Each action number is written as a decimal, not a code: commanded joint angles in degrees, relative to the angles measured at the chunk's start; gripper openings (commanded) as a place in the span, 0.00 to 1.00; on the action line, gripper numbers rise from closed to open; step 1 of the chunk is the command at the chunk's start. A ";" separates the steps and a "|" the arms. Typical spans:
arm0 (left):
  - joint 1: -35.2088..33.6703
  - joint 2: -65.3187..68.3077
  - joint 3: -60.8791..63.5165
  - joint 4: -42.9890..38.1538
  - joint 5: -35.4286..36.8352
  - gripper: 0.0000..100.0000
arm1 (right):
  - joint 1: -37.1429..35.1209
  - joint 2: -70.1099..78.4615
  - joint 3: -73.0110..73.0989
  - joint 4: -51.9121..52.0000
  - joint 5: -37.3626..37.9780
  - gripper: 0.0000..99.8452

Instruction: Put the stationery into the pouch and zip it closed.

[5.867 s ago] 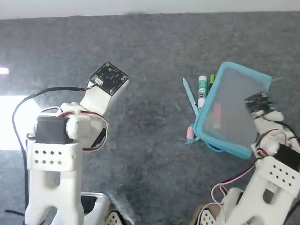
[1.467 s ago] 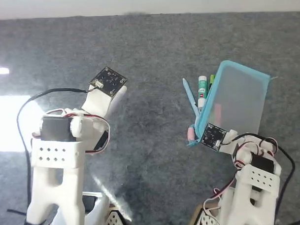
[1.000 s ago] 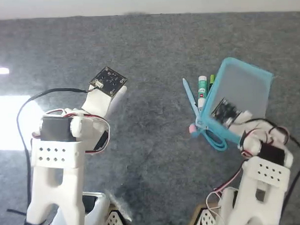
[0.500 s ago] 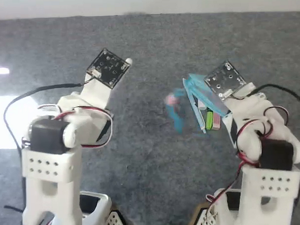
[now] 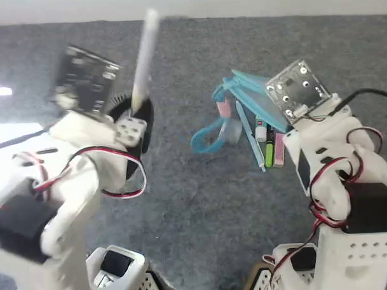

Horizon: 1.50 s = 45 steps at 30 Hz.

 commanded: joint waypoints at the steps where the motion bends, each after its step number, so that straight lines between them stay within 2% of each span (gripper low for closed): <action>1: 2.46 -0.88 -2.42 -6.86 7.65 0.01 | -9.45 4.44 -9.76 5.49 -3.52 0.01; 6: 5.01 -2.64 -2.42 -11.25 11.87 0.01 | -19.21 13.23 -18.81 10.15 -12.66 0.01; 11: 5.10 -8.79 1.19 -14.86 11.87 0.01 | -23.43 18.24 -24.62 10.86 -14.42 0.01; 19: 5.01 -18.29 32.40 -37.45 10.64 0.01 | -34.77 19.38 -25.14 10.33 -15.91 0.01; 22: 3.96 -22.42 39.16 -40.70 10.55 0.01 | -34.15 19.38 -25.14 10.24 -16.00 0.01; 28: -1.41 -29.80 40.04 -38.77 10.73 0.01 | -28.26 20.09 -24.88 6.81 -17.85 0.01; 35: -0.97 -31.30 41.89 -37.80 11.25 0.01 | -28.35 21.41 -24.79 6.81 -20.22 0.01; 45: 1.41 -31.21 49.80 -42.81 11.60 0.01 | -28.53 22.81 -25.05 6.73 -24.62 0.01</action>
